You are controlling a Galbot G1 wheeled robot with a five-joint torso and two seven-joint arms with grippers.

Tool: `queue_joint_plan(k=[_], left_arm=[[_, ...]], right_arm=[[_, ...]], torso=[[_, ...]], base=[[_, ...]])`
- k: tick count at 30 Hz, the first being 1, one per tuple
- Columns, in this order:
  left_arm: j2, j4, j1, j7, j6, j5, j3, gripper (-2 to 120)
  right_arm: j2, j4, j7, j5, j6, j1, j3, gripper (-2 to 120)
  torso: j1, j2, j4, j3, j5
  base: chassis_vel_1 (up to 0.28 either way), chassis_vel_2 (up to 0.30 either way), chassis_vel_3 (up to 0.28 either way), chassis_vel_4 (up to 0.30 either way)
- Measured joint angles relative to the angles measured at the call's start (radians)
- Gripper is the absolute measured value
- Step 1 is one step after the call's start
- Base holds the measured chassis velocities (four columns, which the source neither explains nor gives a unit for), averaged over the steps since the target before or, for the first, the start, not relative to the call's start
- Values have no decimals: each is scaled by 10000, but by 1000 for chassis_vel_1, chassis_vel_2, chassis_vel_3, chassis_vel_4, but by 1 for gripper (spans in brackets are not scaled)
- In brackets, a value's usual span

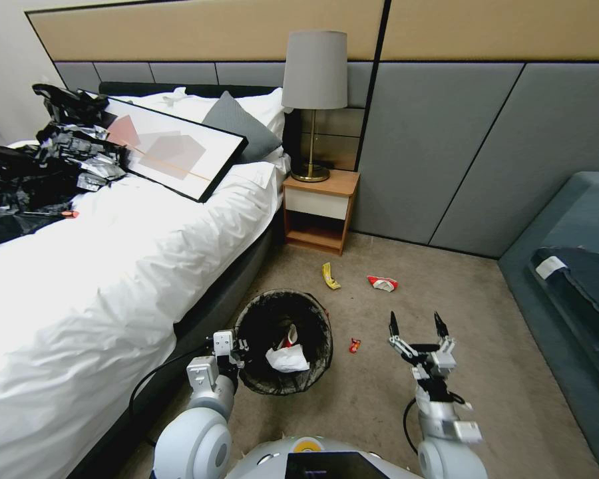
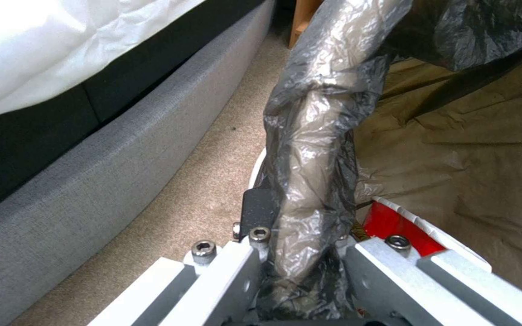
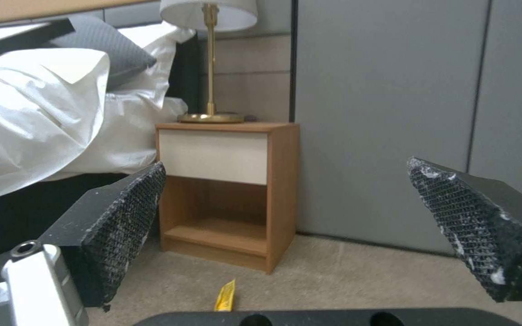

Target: Pick up the trash bin, then pick up the garbage from the floor and place it into the trash bin.

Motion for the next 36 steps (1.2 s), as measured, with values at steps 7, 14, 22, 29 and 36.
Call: queue_joint_plan(k=[7, 14, 22, 29, 36], left_arm=[[-31, -30, 24, -12, 17, 1, -28, 0], [-30, -23, 12, -15, 19, 7, -23, 0], [-20, 28, 2, -14, 23, 35, 16, 0], [-56, 61, 29, -12, 24, 113, 48, 0], [-74, 140, 27, -8, 24, 167, 48, 0]], right_arm=[[-257, -612, 729, 193, -2394, 1108, -611, 100], [-404, -1883, 1124, 679, -4222, 1916, -1195, 100], [-566, -3042, 1171, 1567, -5289, 2576, -1741, 100], [-503, -4363, 1220, 1343, -5493, 3195, -2062, 100], [-187, -5237, 1195, 1055, -5443, 3442, -2090, 100]], torso=[[0, 0, 0, 0, 0], [0, -1, -1, 0, 0], [0, 0, -2, 0, 0], [1, -1, 0, 0, -1], [0, -1, 0, 0, -1]], base=[[0, 0, 0, 0], [0, 0, 0, 0], [0, 0, 0, 0], [0, 0, 0, 0], [0, 0, 0, 0]])
